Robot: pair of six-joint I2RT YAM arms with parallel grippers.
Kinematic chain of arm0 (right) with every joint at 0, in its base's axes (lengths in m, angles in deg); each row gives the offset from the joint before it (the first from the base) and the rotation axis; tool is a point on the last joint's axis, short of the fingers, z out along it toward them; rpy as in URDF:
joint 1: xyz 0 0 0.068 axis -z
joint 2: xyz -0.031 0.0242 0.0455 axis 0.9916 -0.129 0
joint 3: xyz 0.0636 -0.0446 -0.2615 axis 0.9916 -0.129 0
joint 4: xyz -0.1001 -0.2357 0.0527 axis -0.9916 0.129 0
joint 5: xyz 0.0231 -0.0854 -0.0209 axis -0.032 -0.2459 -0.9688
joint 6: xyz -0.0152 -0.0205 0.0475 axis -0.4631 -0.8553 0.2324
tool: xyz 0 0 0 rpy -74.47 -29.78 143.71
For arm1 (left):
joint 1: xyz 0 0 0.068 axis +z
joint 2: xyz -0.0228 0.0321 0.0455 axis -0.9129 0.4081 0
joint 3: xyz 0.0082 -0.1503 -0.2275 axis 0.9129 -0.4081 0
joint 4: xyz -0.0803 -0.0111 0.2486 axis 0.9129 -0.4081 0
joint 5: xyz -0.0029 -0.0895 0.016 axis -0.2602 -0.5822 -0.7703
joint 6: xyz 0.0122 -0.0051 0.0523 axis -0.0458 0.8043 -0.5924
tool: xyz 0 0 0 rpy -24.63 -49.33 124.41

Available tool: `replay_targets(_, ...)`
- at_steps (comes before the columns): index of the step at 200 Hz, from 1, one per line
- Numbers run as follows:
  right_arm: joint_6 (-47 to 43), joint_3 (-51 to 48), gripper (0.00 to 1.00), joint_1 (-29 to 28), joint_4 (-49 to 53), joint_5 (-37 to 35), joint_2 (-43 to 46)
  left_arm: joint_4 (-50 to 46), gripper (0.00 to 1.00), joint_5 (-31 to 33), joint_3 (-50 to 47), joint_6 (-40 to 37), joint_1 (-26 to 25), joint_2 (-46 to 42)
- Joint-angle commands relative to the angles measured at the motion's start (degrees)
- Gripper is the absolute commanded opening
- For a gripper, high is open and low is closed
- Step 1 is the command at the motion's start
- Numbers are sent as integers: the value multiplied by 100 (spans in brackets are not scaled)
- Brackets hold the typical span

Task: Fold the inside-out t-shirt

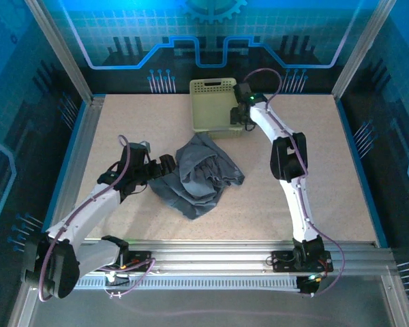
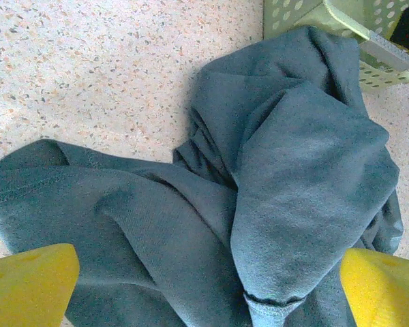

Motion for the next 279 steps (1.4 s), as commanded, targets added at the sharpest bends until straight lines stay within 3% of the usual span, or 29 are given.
replay_targets(1, 751, -664, 61, 403, 169, -384, 482, -118, 99, 64, -66, -15, -4, -51)
replay_targets(41, 1235, -2085, 55, 1003, -306, -509, 1331, -44, 99, 39, -123, 28, -7, -40)
replay_targets(76, 1212, -2851, 55, 1642, -507, -551, 1742, -34, 99, 16, -117, 37, -3, -19)
replay_targets(112, 993, -3148, 58, 2345, -576, -536, 1994, -73, 99, 53, -133, 11, -3, -40)
replay_targets(139, 931, -2857, 67, 2564, -281, -832, 1983, -116, 99, 53, -125, 19, -7, -27)
replay_targets(158, 1071, -2645, 71, 2609, -55, -997, 2002, -159, 99, 59, -133, 22, -5, -44)
replay_targets(190, 1030, -2913, 75, 2530, -419, -583, 2358, -137, 99, 65, -160, 37, -6, -34)
replay_targets(252, 418, -3664, 87, 1748, -1237, -456, 3477, -91, 99, -6, -42, 55, -7, 105)
replay_targets(279, -248, -3910, 88, 1183, -1781, 333, 3821, -74, 99, -4, -42, 37, -6, 132)
